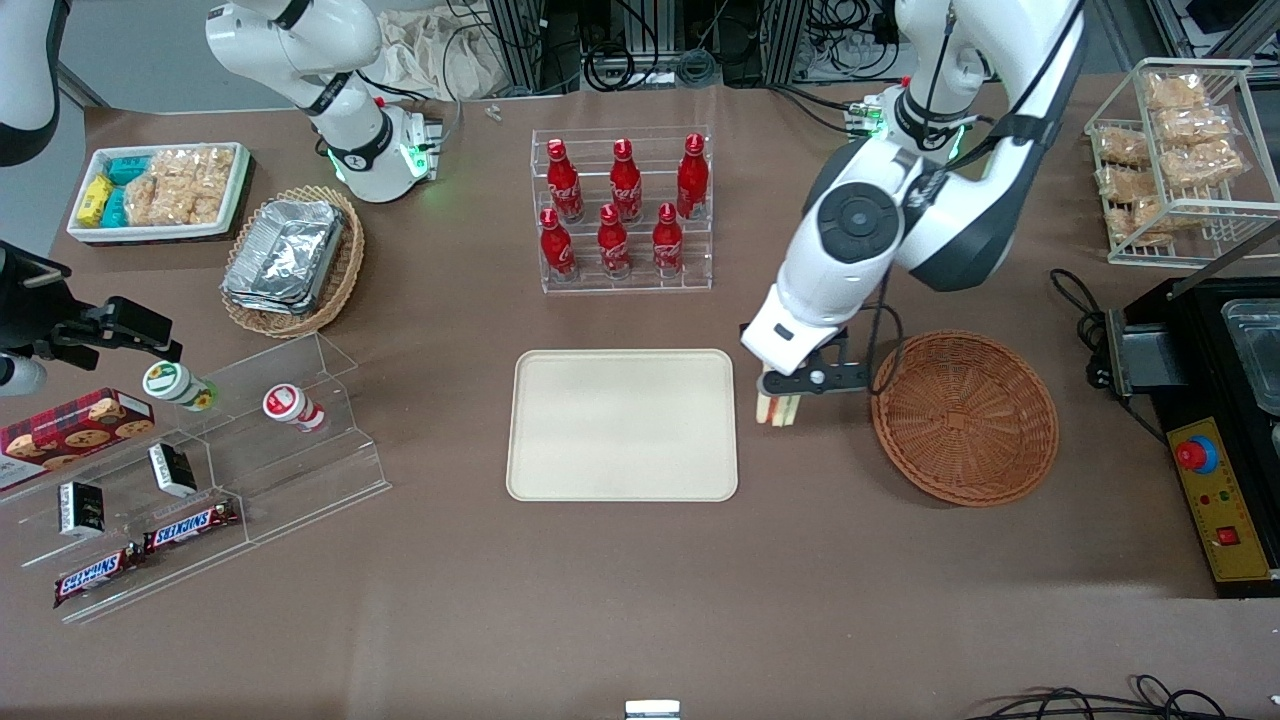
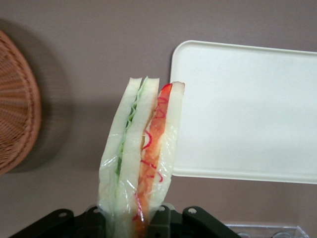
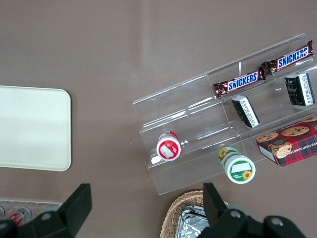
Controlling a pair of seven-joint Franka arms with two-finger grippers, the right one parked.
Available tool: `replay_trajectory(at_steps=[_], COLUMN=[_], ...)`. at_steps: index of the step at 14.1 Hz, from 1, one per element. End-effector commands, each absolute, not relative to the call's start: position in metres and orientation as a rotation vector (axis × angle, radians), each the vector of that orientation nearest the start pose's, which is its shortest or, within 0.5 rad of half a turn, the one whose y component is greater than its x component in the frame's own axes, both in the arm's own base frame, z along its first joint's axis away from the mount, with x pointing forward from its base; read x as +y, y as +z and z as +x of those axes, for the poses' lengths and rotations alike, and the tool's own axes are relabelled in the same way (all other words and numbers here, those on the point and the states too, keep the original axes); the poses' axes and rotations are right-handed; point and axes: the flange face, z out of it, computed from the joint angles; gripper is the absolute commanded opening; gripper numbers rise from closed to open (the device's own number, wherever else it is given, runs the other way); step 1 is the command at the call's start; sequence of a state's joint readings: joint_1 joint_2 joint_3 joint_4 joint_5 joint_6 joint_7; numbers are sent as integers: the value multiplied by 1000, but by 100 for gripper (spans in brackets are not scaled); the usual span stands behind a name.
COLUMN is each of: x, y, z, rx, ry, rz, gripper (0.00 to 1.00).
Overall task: Place sandwich from basket to tray
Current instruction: 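Carry the held sandwich with the left gripper over the cream tray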
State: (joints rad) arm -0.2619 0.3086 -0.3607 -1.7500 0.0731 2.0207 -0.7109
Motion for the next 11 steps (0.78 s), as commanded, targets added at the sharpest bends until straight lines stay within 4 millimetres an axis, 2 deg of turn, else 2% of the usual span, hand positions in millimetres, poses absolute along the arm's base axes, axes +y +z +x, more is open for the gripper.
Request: replay_trajectory(at_steps=[1,3,5,8,9,11], x=[-384,-402,-425,-434,-446,-448], y=[391,373,341,300,294,278], z=[527,529,521,526,516,514], rx=[-137,-161,-174,-193,-146,-146], ry=[-18,-54,-45,-127,-164,-194], rz=[-3106,-3103,-3104,-3093,-3069,-3034], gripper=[0,0,0,0,0,0])
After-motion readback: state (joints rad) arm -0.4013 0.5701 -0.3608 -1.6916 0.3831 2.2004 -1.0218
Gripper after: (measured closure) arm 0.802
